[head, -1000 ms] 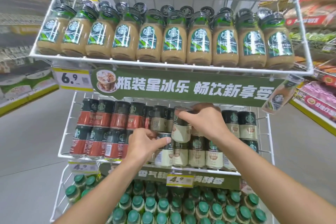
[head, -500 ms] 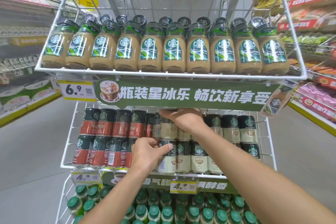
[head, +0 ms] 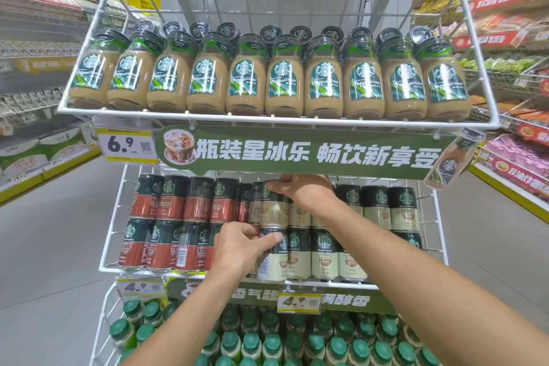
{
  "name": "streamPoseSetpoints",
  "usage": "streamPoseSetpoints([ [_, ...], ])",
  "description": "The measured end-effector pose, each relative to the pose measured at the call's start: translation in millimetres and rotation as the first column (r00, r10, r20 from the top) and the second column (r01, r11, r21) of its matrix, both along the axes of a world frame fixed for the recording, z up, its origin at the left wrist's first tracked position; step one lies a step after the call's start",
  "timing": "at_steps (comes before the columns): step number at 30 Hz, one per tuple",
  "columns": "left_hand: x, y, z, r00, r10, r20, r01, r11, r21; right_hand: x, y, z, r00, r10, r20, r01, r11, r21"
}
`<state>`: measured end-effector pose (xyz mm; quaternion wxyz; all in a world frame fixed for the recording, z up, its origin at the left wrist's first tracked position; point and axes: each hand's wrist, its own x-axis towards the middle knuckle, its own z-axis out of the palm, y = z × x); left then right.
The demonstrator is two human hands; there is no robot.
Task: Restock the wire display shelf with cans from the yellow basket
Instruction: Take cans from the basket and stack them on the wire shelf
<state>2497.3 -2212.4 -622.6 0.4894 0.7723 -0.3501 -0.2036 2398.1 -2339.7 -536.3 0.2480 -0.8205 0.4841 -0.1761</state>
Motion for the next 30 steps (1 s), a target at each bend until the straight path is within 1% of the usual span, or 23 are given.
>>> streamPoseSetpoints([
  [3, -2, 0, -1, 1.000, 0.004, 0.021, -0.004, 1.000, -0.002, 0, 2, -1, 1.000, -0.012, -0.012, 0.012, 1.000, -0.002],
  [6, -5, 1, -3, 0.998, 0.002, 0.059, -0.002, 1.000, -0.008, 0, 6, -3, 0.999, -0.008, -0.047, 0.004, 0.997, -0.076],
  [16, -6, 6, -2, 0.995, 0.005, 0.100, -0.001, 0.999, -0.038, -7, 13, -12, 0.999, 0.024, -0.036, -0.032, 0.970, -0.241],
  [18, -4, 8, 1, 0.992, -0.017, 0.123, 0.021, 0.999, -0.025, -13, 17, -13, 1.000, 0.011, -0.004, -0.012, 0.961, -0.278],
  [20, 0, 14, 5, 0.982, -0.043, 0.185, 0.050, 0.998, -0.032, -24, 22, -14, 0.998, 0.024, 0.060, -0.005, 0.954, -0.301],
  [22, 6, 22, 12, 0.943, -0.103, 0.317, 0.116, 0.993, -0.021, -40, 28, -16, 0.994, 0.058, 0.098, -0.024, 0.949, -0.315],
  [25, 16, 28, 18, 0.794, -0.193, 0.576, 0.168, 0.981, 0.097, -74, 29, -23, 0.995, 0.073, 0.061, -0.047, 0.935, -0.352],
  [28, 20, 31, 26, 0.692, -0.280, 0.666, 0.188, 0.960, 0.209, -118, 24, -32, 0.997, 0.071, -0.006, -0.068, 0.921, -0.384],
  [30, 14, 27, 35, 0.640, -0.305, 0.705, 0.199, 0.952, 0.231, -145, 16, -34, 0.999, 0.039, -0.025, -0.046, 0.907, -0.418],
])
